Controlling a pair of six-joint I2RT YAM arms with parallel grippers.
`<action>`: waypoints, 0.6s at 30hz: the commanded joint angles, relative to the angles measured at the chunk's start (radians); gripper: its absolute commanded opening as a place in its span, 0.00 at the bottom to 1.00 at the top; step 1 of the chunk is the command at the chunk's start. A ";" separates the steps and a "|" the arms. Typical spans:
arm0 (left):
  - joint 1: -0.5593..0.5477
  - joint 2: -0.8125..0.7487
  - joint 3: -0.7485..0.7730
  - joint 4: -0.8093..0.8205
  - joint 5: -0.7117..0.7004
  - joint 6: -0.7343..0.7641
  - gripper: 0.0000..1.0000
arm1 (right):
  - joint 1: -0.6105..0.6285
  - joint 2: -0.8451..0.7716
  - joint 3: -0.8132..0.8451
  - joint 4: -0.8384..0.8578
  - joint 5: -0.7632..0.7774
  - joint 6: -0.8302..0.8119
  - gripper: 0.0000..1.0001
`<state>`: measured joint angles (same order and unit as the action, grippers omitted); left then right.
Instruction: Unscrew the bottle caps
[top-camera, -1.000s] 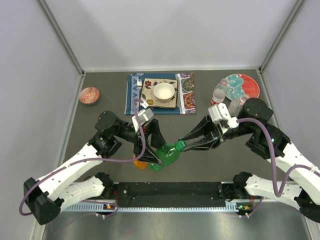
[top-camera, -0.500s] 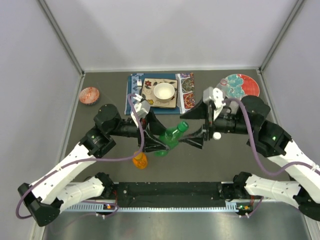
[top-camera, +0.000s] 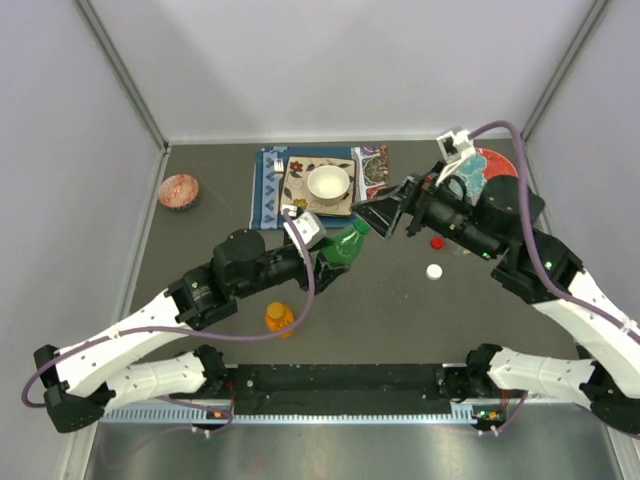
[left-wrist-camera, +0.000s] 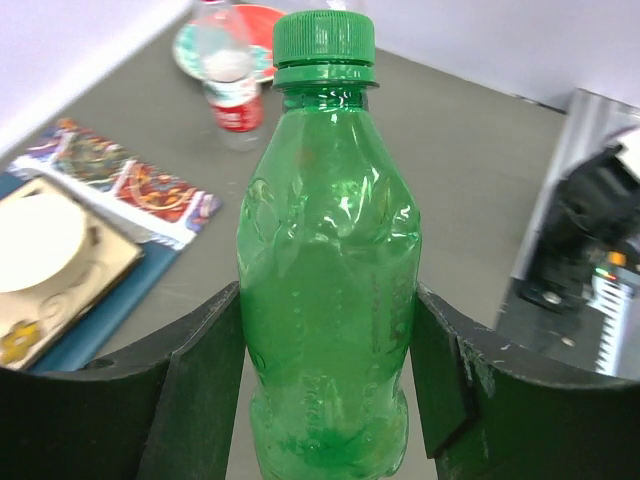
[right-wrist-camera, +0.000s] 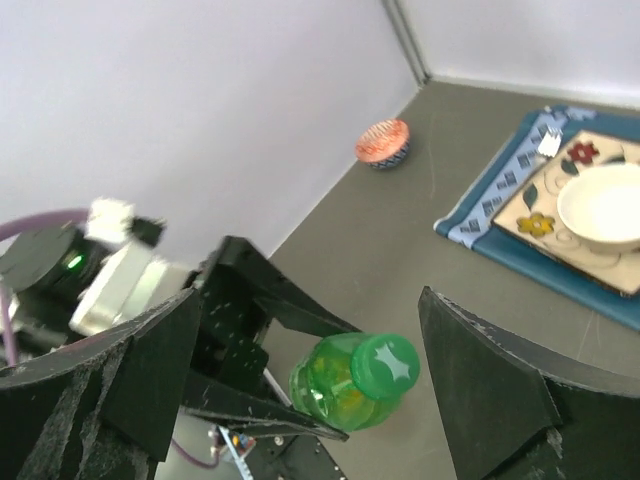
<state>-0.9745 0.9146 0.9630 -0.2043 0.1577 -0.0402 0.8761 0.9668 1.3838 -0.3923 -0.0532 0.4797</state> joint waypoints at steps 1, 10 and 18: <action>-0.068 -0.031 -0.003 0.063 -0.381 0.091 0.27 | 0.001 0.052 0.000 -0.031 0.150 0.164 0.89; -0.188 -0.031 -0.043 0.117 -0.658 0.169 0.27 | 0.011 0.118 -0.023 -0.007 0.184 0.206 0.83; -0.216 -0.028 -0.052 0.128 -0.684 0.177 0.26 | 0.018 0.162 -0.017 0.015 0.168 0.201 0.73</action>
<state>-1.1770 0.8948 0.9211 -0.1501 -0.4732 0.1158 0.8837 1.1091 1.3491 -0.4320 0.1104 0.6735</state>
